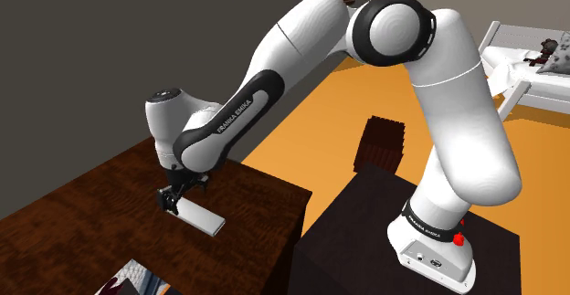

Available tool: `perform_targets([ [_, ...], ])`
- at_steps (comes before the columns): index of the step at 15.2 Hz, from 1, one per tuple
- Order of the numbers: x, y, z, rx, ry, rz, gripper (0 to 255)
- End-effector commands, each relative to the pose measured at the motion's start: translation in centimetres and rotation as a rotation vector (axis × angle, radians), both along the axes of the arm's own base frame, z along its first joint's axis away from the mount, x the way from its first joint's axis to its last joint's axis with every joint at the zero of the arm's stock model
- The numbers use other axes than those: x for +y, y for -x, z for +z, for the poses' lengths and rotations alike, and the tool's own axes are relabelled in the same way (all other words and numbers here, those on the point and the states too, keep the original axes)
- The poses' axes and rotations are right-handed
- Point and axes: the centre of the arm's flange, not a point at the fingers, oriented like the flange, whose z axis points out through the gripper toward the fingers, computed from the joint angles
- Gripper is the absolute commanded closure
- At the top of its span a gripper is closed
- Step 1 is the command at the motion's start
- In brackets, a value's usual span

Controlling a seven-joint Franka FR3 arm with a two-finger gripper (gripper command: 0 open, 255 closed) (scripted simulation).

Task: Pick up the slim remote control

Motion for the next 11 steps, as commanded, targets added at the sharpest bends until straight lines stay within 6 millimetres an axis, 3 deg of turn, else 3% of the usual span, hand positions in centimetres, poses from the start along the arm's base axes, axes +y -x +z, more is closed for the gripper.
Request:
perform_targets([
  [1,0.5,-0.4,-1.2,0.000,0.000,0.004,0],
  [9,0.5,-0.4,-4.6,0.000,0.000,0.004,0],
  [10,0.5,-0.4,-4.7,0.000,0.000,0.004,255],
  [11,0.5,-0.4,-4.7,0.000,0.000,0.004,255],
])
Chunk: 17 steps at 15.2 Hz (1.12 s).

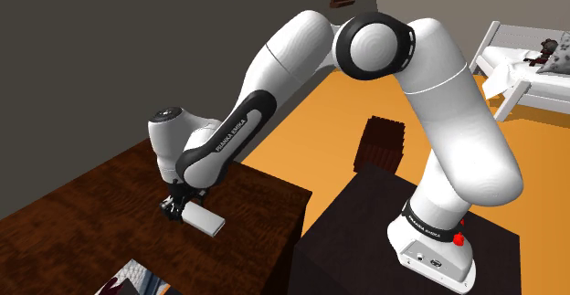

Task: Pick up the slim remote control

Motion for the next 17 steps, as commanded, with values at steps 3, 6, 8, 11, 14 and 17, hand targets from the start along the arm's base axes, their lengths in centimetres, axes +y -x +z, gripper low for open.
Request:
perform_targets([
  [3,0.0,0.0,-0.1,0.000,0.000,-0.001,255],
  [6,0.0,-0.1,-0.1,0.000,0.000,-0.001,255],
  [8,0.0,0.0,0.0,0.000,0.000,-0.001,255],
  [11,0.0,0.0,1.5,0.000,0.000,-0.001,255],
  [14,0.0,0.0,3.1,0.000,0.000,-0.001,255],
  [17,0.0,0.0,4.7,0.000,0.000,-0.001,255],
])
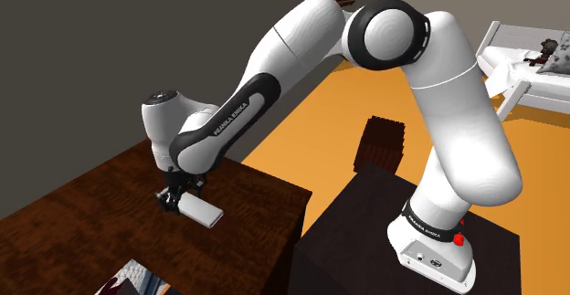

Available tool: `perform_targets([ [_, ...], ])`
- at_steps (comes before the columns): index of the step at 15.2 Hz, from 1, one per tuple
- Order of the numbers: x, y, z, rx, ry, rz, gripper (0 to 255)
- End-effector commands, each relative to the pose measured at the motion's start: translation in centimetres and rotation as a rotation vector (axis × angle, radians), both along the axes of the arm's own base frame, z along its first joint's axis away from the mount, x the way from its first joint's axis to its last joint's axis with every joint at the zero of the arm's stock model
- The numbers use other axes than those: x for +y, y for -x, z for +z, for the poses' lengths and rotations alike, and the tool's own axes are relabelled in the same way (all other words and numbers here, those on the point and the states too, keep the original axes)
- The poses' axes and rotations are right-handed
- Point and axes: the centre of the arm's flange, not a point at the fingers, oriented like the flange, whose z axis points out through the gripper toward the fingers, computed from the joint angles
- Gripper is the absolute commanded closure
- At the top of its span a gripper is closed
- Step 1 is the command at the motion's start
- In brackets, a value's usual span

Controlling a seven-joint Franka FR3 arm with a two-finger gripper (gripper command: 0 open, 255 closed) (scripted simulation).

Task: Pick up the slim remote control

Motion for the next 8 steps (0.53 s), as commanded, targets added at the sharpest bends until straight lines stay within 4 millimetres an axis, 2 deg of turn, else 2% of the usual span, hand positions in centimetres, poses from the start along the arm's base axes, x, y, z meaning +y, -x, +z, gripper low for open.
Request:
perform_targets([
  [1,-0.1,0.1,1.1,0.000,0.000,0.000,255],
  [6,-0.1,0.1,3.7,0.000,0.000,0.000,255],
  [8,-0.1,0.1,3.8,0.000,0.000,0.000,255],
])
